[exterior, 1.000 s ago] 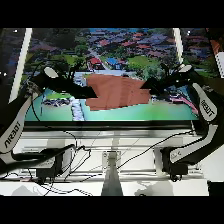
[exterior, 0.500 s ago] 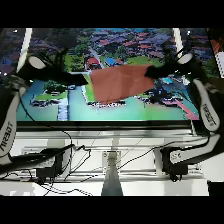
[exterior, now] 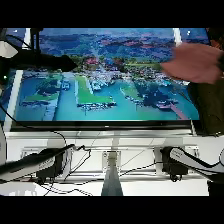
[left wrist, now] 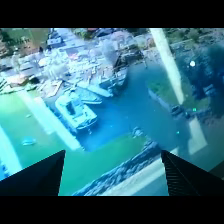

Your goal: Fold the clothes and pants, and hang the long-sleeved shirts on hangers.

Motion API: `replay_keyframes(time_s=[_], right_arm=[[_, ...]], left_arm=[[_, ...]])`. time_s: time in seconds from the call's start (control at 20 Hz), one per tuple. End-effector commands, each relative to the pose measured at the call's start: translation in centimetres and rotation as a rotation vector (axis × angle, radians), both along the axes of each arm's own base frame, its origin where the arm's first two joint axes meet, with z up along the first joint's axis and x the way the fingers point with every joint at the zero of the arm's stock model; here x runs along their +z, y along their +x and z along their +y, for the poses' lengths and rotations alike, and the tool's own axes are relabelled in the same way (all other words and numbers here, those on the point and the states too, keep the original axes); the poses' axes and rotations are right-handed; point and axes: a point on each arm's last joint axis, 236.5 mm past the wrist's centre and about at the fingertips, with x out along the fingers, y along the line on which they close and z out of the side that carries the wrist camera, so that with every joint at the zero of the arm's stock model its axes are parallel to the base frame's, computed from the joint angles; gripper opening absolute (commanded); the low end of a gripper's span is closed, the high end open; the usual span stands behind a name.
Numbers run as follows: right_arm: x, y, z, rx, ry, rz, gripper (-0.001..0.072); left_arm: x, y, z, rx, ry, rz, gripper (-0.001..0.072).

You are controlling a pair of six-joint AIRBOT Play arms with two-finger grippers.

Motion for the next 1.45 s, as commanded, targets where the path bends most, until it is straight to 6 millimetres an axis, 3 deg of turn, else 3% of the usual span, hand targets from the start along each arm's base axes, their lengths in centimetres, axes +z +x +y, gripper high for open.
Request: replay_keyframes(time_s=[0.0,0.1,0.15,0.2,0.25,0.45,0.55,0.65,0.75,0.8,0.9,1.0,1.1,1.25,1.4], right_arm=[[0.6,-13.2,-6.1,-0.489,0.078,0.12,0.0016],[-0.5,-17.4,-6.4,-0.614,0.166,0.182,0.0019],[-1.0,-18.5,-6.3,-0.64,0.199,0.205,0.0162],[-1.5,-19.3,-6.3,-0.635,0.217,0.236,0.0522],[-1.9,-19.5,-6.3,-0.578,0.209,0.269,0.0697],[-2.6,-16.1,-5.1,-0.464,0.219,0.233,0.0665],[-2.9,-12.6,-3.2,-0.331,0.196,0.22,0.051],[-3.0,-8.2,0.0,-0.16,0.153,0.206,0.026],[-2.5,-3.5,4.2,0.043,0.083,0.173,0.0133],[-2.2,-1.3,6.9,0.147,0.049,0.153,0.0021],[-1.9,1.4,12.7,0.384,-0.015,0.149,0.0015],[-2.1,2.3,18.5,0.644,-0.09,0.176,0.0015],[-2.2,2.3,23.0,0.802,-0.137,0.192,0.0015],[-2.2,2.2,26.8,0.91,-0.175,0.191,0.0015],[-2.2,2.1,27.9,0.938,-0.173,0.188,0.0016]], left_arm=[[0.9,0.0,-0.3,0.001,-0.023,-0.014,0.0693],[0.9,0.0,-0.4,0.0,-0.025,-0.014,0.0694],[0.9,0.0,-0.4,0.0,-0.025,-0.014,0.0693],[0.9,0.0,-0.4,0.0,-0.025,-0.014,0.0693],[0.9,0.0,-0.4,0.0,-0.025,-0.014,0.0694],[0.9,0.0,-0.4,0.0,-0.025,-0.014,0.0693],[0.9,0.0,-0.4,0.0,-0.025,-0.014,0.0693],[0.9,0.0,-0.4,0.0,-0.025,-0.014,0.0693],[0.9,0.0,-0.4,0.0,-0.025,-0.014,0.0693],[0.9,0.0,-0.4,0.0,-0.025,-0.014,0.0693],[0.9,0.0,-0.4,0.0,-0.025,-0.014,0.0693],[0.9,0.0,-0.4,0.0,-0.025,-0.014,0.0693],[0.9,0.0,-0.4,0.0,-0.025,-0.014,0.0694],[0.9,0.0,-0.4,0.0,-0.025,-0.014,0.0693],[0.9,0.0,-0.4,0.0,-0.025,-0.014,0.0694]])
